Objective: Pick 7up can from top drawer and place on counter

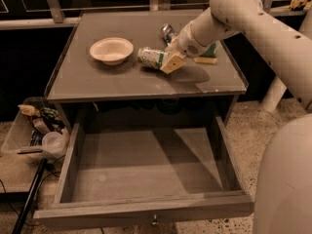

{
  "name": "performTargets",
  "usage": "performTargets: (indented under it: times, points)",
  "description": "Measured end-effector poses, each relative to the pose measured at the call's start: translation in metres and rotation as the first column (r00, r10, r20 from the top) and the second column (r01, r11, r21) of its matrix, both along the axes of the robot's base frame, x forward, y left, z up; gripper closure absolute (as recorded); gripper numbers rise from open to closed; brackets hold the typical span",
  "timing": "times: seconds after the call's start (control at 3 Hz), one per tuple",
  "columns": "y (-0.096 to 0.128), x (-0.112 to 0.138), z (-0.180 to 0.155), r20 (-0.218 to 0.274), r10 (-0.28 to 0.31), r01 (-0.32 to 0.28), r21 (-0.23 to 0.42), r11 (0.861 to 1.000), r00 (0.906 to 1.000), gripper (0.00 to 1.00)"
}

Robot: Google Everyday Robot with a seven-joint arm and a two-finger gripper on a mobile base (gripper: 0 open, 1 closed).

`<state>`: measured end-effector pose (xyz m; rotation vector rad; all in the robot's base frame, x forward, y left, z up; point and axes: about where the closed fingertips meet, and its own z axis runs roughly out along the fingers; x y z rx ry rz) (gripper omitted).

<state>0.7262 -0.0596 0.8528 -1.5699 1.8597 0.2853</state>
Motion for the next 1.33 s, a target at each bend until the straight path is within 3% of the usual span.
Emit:
performTargets:
  times: [0.67,1.33]
  points:
    - [0.0001,0.0,-0.0002,0.0,0.0,0.0,0.0,1.0,1.0,0.59]
    - [0.0001,0.0,-0.0003,0.0,0.0,0.0,0.0,1.0,1.0,0.12]
